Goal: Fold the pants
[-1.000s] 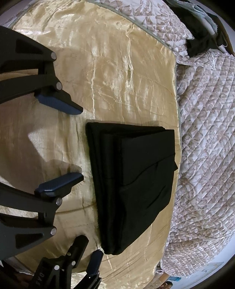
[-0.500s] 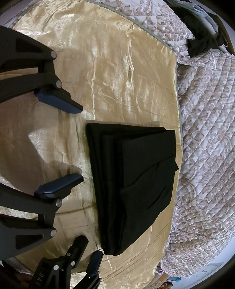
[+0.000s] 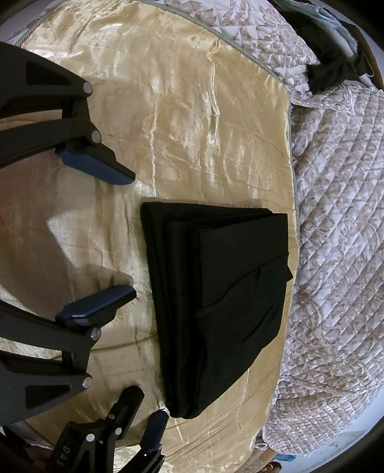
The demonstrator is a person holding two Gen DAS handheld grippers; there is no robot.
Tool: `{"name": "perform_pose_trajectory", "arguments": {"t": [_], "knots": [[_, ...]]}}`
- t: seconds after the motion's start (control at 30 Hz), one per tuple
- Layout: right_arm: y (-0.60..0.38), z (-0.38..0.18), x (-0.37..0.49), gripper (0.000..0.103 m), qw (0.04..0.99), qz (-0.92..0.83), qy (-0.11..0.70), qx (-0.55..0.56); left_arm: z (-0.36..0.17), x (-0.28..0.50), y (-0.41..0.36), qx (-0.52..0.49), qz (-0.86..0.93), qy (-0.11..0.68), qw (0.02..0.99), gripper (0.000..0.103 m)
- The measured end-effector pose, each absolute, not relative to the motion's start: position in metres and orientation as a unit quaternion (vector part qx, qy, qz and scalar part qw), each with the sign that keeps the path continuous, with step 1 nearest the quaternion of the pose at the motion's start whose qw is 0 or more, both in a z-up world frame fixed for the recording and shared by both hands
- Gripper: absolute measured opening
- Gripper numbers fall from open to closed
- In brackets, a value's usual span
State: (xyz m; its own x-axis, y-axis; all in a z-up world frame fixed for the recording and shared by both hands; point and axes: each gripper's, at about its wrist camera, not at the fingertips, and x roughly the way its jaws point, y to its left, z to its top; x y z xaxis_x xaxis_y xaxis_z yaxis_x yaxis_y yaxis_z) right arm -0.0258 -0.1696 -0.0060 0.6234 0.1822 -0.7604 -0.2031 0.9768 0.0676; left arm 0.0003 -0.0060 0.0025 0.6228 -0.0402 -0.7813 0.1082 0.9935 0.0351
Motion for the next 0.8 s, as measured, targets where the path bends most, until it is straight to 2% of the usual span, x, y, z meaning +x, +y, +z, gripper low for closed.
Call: {"name": "perform_pose_trajectory", "arguments": {"t": [0.8], "knots": [[-0.169, -0.0067, -0.0259, 0.062, 0.901, 0.106, 0.42, -0.012, 0.002, 0.0007, -0.0066, 0.041, -0.041, 0.433, 0.9, 0.074]]}}
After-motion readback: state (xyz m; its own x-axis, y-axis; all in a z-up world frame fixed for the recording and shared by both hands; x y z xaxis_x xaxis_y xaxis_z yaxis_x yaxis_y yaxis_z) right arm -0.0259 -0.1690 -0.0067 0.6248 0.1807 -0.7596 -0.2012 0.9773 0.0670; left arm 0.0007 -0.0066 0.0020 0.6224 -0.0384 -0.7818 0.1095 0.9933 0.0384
